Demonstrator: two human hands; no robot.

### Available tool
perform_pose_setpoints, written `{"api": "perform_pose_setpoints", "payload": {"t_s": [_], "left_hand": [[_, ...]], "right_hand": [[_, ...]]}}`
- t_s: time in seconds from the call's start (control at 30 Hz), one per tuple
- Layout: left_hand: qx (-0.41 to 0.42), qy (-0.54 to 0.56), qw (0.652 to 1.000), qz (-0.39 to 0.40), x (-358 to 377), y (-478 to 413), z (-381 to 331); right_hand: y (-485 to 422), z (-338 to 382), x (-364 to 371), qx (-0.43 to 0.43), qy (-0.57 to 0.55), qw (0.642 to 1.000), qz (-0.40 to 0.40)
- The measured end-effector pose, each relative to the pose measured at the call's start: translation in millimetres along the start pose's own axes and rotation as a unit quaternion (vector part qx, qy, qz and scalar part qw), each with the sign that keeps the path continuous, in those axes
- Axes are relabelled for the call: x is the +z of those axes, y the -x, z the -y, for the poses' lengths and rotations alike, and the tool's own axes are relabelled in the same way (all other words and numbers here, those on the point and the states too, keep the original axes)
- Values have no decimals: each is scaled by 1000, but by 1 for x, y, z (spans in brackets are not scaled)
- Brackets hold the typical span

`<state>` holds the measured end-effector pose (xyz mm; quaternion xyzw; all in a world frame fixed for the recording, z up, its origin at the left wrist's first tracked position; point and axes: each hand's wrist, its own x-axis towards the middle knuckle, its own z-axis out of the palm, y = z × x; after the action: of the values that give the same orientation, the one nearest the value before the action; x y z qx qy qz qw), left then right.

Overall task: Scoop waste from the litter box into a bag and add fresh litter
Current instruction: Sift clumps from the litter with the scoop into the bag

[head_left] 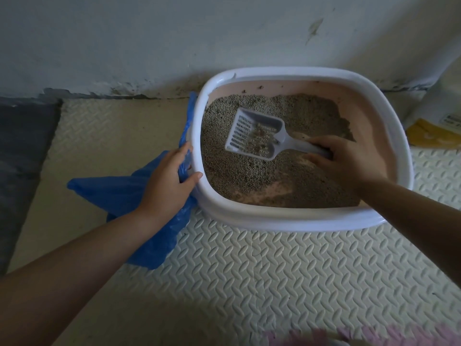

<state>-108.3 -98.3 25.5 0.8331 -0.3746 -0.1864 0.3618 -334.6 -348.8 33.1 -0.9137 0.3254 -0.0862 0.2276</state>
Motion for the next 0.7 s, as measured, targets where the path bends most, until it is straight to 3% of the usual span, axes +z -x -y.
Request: {"api": "perform_pose_setpoints", "payload": {"t_s": [0.13,0.7], "left_hand": [[2,-6,1000,0,0,0,2],[-9,-1,1000,4,-1,1,-1]], "right_hand": [[-2,-3,-1,36,-56,998,6],[-1,-8,-2,6,-29,999,20]]}}
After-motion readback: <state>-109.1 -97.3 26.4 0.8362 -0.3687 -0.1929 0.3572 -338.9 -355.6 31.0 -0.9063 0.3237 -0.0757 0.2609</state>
